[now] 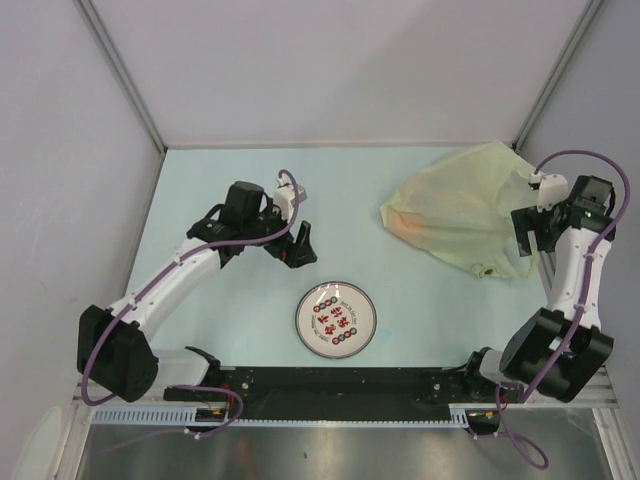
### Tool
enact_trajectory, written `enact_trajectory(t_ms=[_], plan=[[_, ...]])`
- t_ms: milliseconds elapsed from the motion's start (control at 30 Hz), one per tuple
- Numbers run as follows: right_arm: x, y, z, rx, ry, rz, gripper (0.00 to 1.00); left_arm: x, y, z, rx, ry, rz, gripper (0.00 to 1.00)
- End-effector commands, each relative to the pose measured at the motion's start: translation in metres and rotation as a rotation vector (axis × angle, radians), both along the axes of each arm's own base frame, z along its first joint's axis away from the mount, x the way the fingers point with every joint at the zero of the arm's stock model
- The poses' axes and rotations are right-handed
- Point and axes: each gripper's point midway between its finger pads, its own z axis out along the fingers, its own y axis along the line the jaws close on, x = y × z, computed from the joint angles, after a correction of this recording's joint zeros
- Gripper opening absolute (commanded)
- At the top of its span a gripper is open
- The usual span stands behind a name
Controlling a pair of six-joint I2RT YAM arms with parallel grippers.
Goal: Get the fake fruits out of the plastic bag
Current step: Move the plastic bag to the center of the board.
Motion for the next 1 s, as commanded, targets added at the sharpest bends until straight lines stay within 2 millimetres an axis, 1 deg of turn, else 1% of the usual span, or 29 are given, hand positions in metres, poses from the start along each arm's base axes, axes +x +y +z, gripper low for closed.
enact_trajectory(t_ms=[0, 33, 67, 100, 167, 233, 267, 300, 367, 400, 467, 500, 533, 567, 600, 667, 700, 733, 800, 833, 867, 900, 933, 967], plan=[[0.038, 0.018, -0.014, 0.105, -0.039, 0.157, 1.0, -0.009, -0.005, 0.026, -0.05, -0.081, -0.072, 1.0], [0.037, 0.024, -0.024, 0.141, -0.002, 0.188, 1.0, -0.007, -0.003, 0.027, -0.048, -0.083, -0.059, 1.0], [0.04, 0.034, -0.026, 0.155, 0.004, 0.256, 1.0, -0.007, 0.0, 0.026, -0.054, -0.07, -0.032, 1.0], [0.034, 0.041, -0.033, 0.181, 0.041, 0.286, 0.99, -0.003, 0.004, 0.025, -0.06, -0.069, -0.004, 1.0], [0.036, 0.049, -0.037, 0.191, 0.049, 0.329, 0.99, 0.001, 0.012, 0.022, -0.081, -0.057, 0.039, 1.0], [0.045, 0.059, -0.037, 0.188, 0.039, 0.359, 0.89, 0.002, 0.016, 0.023, -0.088, -0.061, 0.048, 1.0], [0.048, 0.062, -0.037, 0.183, 0.037, 0.368, 0.83, 0.002, 0.017, 0.022, -0.091, -0.065, 0.051, 1.0], [0.056, 0.073, -0.037, 0.169, 0.033, 0.404, 0.69, 0.001, 0.017, 0.026, -0.103, -0.076, 0.046, 1.0], [0.063, 0.085, -0.038, 0.146, 0.038, 0.446, 0.56, 0.002, 0.02, 0.027, -0.106, -0.081, 0.053, 1.0], [0.069, 0.101, -0.038, 0.135, 0.035, 0.493, 0.45, 0.002, 0.021, 0.028, -0.11, -0.084, 0.053, 1.0], [0.074, 0.112, -0.037, 0.083, 0.044, 0.523, 0.44, 0.002, 0.025, 0.029, -0.116, -0.084, 0.061, 1.0], [0.082, 0.115, -0.033, 0.057, 0.021, 0.515, 0.43, 0.002, 0.027, 0.029, -0.116, -0.084, 0.067, 1.0], [0.085, 0.124, -0.03, 0.045, 0.009, 0.538, 0.42, 0.001, 0.029, 0.032, -0.127, -0.089, 0.067, 1.0], [0.087, 0.128, -0.023, 0.044, -0.019, 0.547, 0.38, 0.0, 0.03, 0.031, -0.13, -0.088, 0.068, 1.0], [0.088, 0.131, -0.019, 0.05, -0.035, 0.551, 0.29, -0.001, 0.032, 0.032, -0.133, -0.09, 0.071, 1.0], [0.088, 0.142, -0.02, 0.055, -0.031, 0.572, 0.17, -0.002, 0.035, 0.032, -0.151, -0.075, 0.092, 1.0], [0.089, 0.146, -0.023, 0.059, -0.022, 0.576, 0.05, -0.001, 0.037, 0.033, -0.153, -0.079, 0.099, 1.0], [0.089, 0.158, -0.024, 0.065, -0.018, 0.603, 0.01, -0.002, 0.038, 0.034, -0.156, -0.086, 0.101, 1.0], [0.09, 0.177, -0.023, 0.1, -0.018, 0.629, 0.0, 0.0, 0.041, 0.036, -0.156, -0.093, 0.113, 1.0], [0.092, 0.2, -0.014, 0.146, -0.041, 0.652, 0.0, 0.0, 0.042, 0.038, -0.158, -0.098, 0.116, 1.0], [0.092, 0.231, -0.007, 0.172, -0.058, 0.709, 0.0, 0.0, 0.044, 0.04, -0.159, -0.104, 0.12, 1.0], [0.094, 0.252, -0.001, 0.197, -0.073, 0.74, 0.0, 0.002, 0.046, 0.041, -0.158, -0.111, 0.132, 1.0], [0.099, 0.274, 0.016, 0.263, -0.112, 0.719, 0.0, 0.005, 0.049, 0.042, -0.154, -0.112, 0.169, 1.0], [0.097, 0.312, 0.027, 0.303, -0.142, 0.78, 0.0, 0.017, 0.064, 0.042, -0.107, -0.149, 0.27, 1.0]])
